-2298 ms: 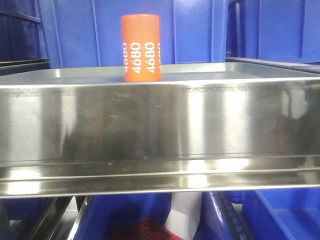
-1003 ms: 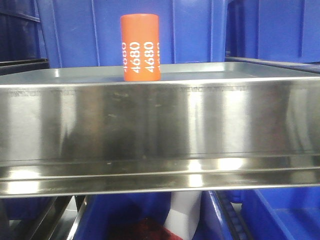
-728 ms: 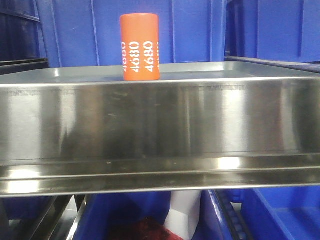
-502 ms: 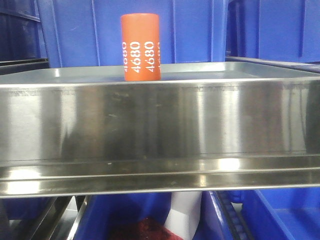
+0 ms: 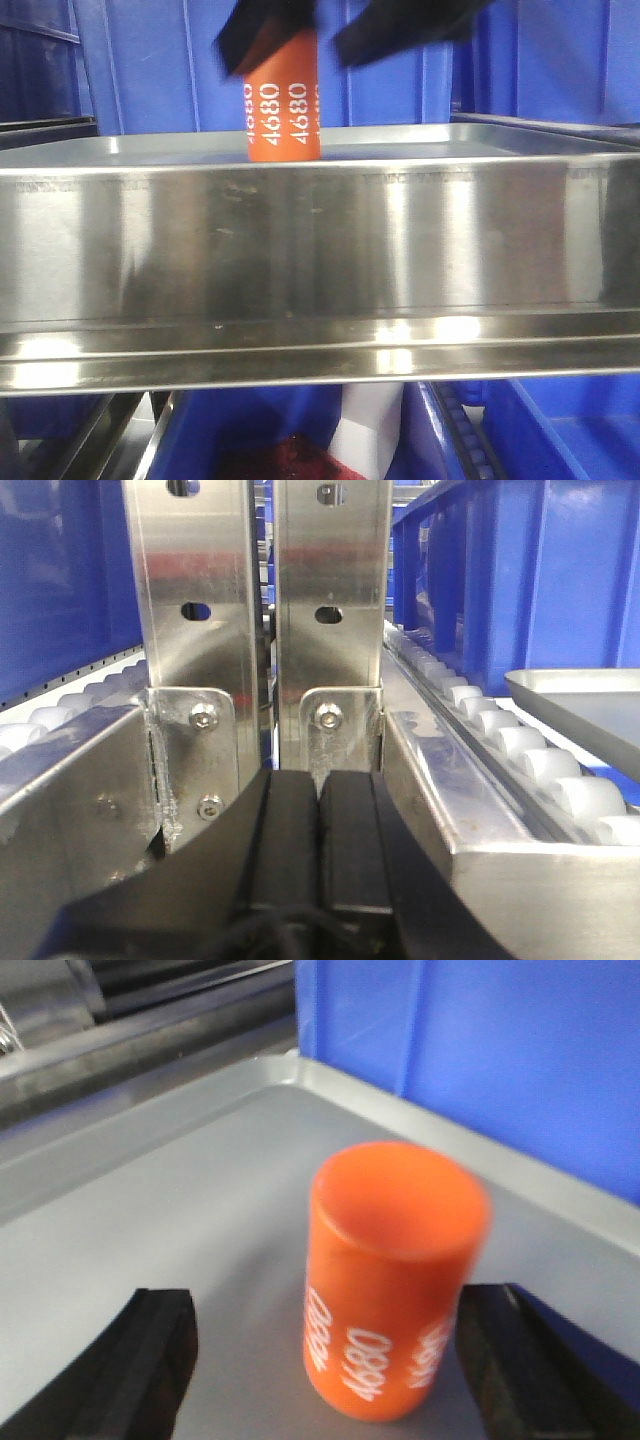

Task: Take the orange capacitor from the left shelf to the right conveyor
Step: 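Lower the open right gripper around the orange cylinder and close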

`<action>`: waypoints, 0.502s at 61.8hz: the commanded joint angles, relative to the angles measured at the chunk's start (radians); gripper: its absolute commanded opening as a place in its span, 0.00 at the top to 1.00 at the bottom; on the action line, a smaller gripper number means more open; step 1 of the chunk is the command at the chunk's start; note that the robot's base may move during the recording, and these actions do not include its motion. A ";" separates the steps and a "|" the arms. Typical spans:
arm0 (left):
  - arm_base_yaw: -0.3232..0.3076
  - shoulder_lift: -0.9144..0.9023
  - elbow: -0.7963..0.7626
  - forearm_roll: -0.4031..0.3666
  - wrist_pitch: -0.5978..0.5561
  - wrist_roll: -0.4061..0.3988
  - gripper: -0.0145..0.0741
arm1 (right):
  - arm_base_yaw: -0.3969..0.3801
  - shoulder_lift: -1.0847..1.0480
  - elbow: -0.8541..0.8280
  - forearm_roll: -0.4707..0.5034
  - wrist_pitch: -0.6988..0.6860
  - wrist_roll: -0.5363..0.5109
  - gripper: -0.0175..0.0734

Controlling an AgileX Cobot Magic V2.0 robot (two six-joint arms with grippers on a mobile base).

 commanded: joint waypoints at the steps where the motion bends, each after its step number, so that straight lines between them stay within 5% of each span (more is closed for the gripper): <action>1: 0.001 0.006 -0.008 -0.006 -0.084 0.000 0.95 | -0.011 0.029 -0.038 0.001 -0.157 -0.010 0.12; 31: 0.001 0.006 -0.008 -0.006 -0.084 0.000 0.95 | -0.074 0.150 -0.038 0.097 -0.397 -0.010 0.18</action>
